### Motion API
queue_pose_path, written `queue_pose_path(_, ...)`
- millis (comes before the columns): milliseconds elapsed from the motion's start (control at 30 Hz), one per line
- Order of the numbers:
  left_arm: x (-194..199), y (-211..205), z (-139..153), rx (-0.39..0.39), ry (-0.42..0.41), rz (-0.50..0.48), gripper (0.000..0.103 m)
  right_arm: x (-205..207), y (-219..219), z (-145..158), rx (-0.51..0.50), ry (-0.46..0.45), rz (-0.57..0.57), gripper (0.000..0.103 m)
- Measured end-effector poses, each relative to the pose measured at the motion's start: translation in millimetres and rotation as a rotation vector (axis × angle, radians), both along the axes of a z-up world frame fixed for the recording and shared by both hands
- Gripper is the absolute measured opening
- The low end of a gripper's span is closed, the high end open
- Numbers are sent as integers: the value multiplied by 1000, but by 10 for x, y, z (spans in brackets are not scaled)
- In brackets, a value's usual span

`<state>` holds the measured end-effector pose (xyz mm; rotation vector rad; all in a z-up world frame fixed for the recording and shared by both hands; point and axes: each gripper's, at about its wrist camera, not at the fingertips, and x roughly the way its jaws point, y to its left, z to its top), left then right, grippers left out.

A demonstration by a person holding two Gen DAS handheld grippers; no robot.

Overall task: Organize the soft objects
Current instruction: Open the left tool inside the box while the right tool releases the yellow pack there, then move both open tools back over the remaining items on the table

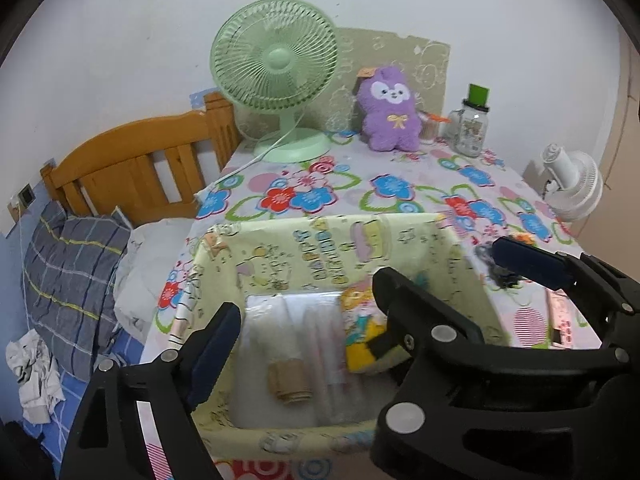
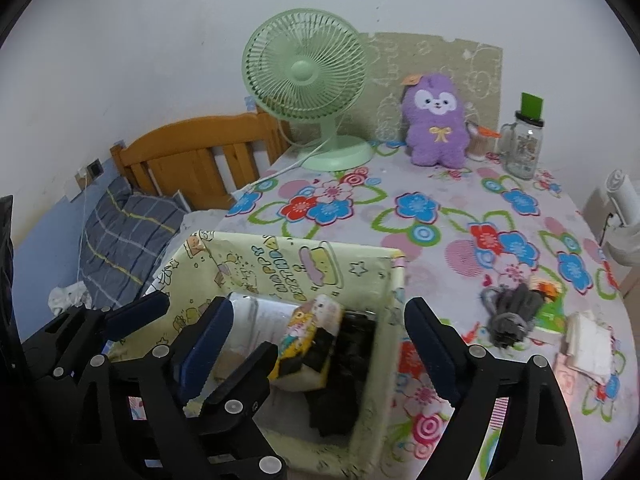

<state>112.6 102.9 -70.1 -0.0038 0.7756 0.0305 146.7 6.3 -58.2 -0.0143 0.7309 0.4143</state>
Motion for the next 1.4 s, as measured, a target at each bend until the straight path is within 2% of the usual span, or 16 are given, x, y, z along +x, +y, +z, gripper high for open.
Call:
queue_pose_path(233,-126,-219,122,11,-38,-37,90,-203,-248,162,-34,-74,-63,96)
queue_pose_path(667,-378,-616,346,26,-109,-89,95,-547,-672,404,-48,-159,-149,101)
queue_pose_path(1400,-728,-1270,547,27,-173,-175,97,-986,-1313,605,-84,-222,-240,102)
